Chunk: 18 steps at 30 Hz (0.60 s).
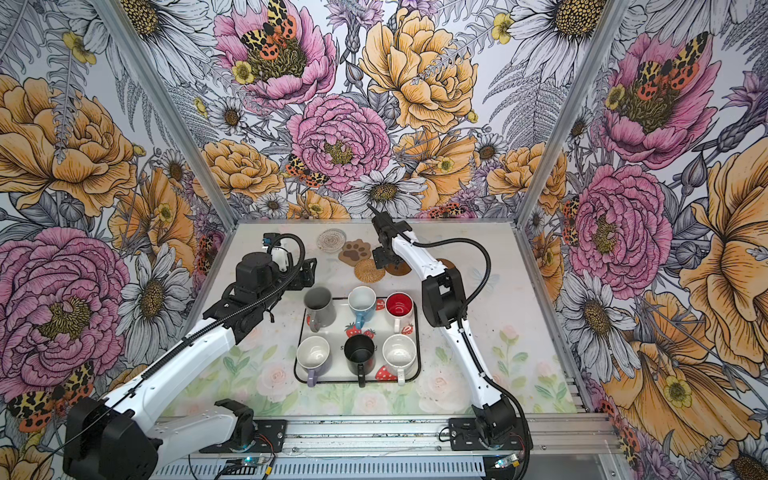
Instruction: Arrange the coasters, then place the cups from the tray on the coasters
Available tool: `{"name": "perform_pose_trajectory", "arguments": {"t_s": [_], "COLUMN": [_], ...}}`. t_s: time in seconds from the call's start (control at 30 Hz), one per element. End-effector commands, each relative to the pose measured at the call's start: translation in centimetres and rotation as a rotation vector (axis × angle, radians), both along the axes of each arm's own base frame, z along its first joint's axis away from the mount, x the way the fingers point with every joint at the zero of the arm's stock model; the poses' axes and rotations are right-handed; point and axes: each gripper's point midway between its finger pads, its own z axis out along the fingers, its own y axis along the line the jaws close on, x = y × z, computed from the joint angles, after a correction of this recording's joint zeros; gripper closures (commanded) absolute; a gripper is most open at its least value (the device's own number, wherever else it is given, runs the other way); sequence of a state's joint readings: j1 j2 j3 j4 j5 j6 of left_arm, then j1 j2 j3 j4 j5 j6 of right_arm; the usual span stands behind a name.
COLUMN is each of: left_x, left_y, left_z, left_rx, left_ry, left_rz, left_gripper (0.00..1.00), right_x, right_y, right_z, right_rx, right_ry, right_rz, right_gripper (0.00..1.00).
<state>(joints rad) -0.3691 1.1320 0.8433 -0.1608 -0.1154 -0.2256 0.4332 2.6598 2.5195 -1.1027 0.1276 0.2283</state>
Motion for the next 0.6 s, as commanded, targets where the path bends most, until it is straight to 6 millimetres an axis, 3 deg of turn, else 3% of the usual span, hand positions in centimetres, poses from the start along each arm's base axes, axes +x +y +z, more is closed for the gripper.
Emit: {"name": "perform_pose_trajectory", "arguments": {"t_s": [0.0, 0.37, 0.57], "left_x": [0.2, 0.4, 0.5], "left_y": [0.4, 0.3, 0.1], "left_z": [-0.2, -0.3, -0.5], "left_rx": [0.018, 0.018, 0.015], "left_ry": [0.002, 0.007, 0.014], "left_rz": [0.008, 0.008, 0.001], "left_gripper": [0.05, 0.05, 0.05], "right_x": [-2.5, -2.5, -2.9], "right_y": [-2.9, -6.1, -6.8], "right_z": [-3.8, -3.7, -3.7], "right_rx": [-0.081, -0.100, -0.107], "right_ry": [0.140, 0.161, 0.172], "right_rz": [-0.041, -0.096, -0.110], "right_gripper": [0.15, 0.17, 0.18]}}
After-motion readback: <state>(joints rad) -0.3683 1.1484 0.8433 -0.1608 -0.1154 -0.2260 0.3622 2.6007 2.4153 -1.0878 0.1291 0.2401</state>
